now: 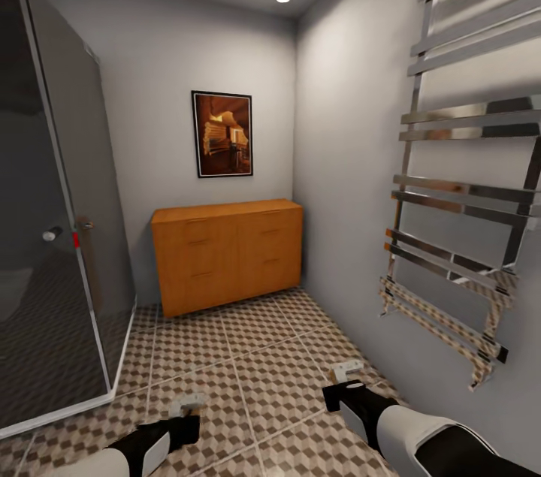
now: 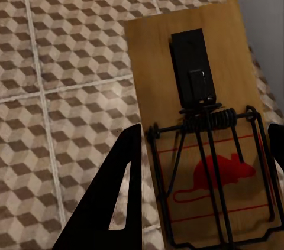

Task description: Take the four mousetraps from the cabinet in the bathroom and place them on the bathroom floor. Make sure all four end up on the same floor surface, and ensure that at least two of them are either under or directly next to the same bathroom sink.

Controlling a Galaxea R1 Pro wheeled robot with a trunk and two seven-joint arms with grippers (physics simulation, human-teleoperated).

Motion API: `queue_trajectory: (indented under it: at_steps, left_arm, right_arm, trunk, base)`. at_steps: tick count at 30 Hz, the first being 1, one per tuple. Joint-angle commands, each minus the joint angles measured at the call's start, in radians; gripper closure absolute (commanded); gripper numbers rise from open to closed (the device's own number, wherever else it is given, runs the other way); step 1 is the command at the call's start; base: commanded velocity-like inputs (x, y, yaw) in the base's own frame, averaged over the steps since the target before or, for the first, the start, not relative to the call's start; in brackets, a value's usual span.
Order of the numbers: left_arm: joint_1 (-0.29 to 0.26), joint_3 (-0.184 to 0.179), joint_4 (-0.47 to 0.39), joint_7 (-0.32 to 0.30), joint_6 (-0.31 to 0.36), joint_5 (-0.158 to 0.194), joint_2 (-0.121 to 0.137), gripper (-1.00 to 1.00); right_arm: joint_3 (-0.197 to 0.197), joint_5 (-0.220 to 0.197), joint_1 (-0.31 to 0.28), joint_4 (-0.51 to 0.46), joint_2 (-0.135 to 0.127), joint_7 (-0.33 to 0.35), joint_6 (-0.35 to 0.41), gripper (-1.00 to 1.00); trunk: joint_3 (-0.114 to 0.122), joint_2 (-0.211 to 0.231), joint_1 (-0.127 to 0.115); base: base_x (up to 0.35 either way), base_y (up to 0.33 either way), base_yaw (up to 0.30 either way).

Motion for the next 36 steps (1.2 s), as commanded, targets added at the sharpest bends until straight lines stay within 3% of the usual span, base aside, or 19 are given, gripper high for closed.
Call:
queue_trajectory:
  at_steps: [1, 5, 11, 17, 20, 24, 27, 29, 31, 36]
  left_arm:
    - [0.000, -0.008, 0.014, -0.002, 0.005, 0.035, 0.005, 1.00]
    - [0.001, -0.008, 0.033, -0.001, -0.013, 0.104, 0.019, 1.00]
    - [0.023, -0.008, 0.039, 0.003, -0.152, 0.140, 0.056, 1.00]
    - [0.037, -0.008, 0.040, 0.006, -0.190, 0.182, 0.067, 1.00]
    - [0.047, -0.008, 0.040, 0.007, -0.201, 0.208, 0.086, 1.00]
    - [0.057, -0.008, 0.040, 0.003, -0.251, 0.287, 0.128, 1.00]
    - [0.059, -0.010, 0.036, -0.005, -0.265, 0.411, 0.140, 1.00]
    - [0.059, -0.011, 0.034, -0.006, -0.266, 0.452, 0.140, 1.00]
    - [0.059, -0.012, 0.033, -0.009, -0.265, 0.477, 0.139, 1.00]
    - [0.059, -0.015, 0.034, -0.039, -0.270, 0.492, 0.135, 1.00]
  right_arm:
    - [0.009, -0.009, -0.001, 0.001, 0.001, -0.001, 0.002, 1.00]
    - [0.010, -0.004, -0.001, 0.001, 0.005, 0.002, 0.007, 1.00]
    - [0.010, -0.001, -0.001, 0.001, 0.012, 0.009, 0.003, 1.00]
    - [0.009, -0.001, 0.000, 0.001, 0.012, 0.009, 0.001, 1.00]
    - [0.010, -0.001, 0.000, 0.001, 0.014, 0.007, 0.002, 1.00]
    - [0.011, -0.001, 0.000, 0.001, 0.016, 0.010, 0.007, 1.00]
    - [0.011, -0.001, 0.000, 0.001, 0.016, 0.013, 0.010, 1.00]
    - [0.011, -0.001, 0.000, 0.002, 0.016, 0.014, 0.011, 1.00]
    - [0.010, -0.001, 0.000, 0.002, 0.016, 0.014, 0.011, 1.00]
    - [0.009, -0.001, 0.000, 0.002, 0.015, 0.012, 0.012, 1.00]
  trunk:
    - [-0.001, -0.001, 0.000]
    - [-0.001, -0.001, 0.000]
    - [-0.001, -0.001, 0.000]
    - [-0.001, -0.001, 0.000]
    - [-0.001, -0.001, 0.000]
    - [-0.001, -0.001, 0.000]
    - [-0.001, -0.001, 0.000]
    - [-0.001, -0.001, 0.000]
    - [-0.001, -0.001, 0.000]
    - [-0.001, -0.001, 0.000]
  base:
    - [-0.001, 0.000, 0.268]
    - [0.000, 0.000, 0.278]
    - [0.000, 0.000, 0.283]
    - [0.000, 0.000, 0.285]
    - [0.000, 0.000, 0.285]
    - [0.000, 0.000, 0.285]
    - [0.000, 0.000, 0.285]
    - [0.000, 0.000, 0.285]
    - [0.000, 0.000, 0.285]
    - [0.000, 0.000, 0.285]
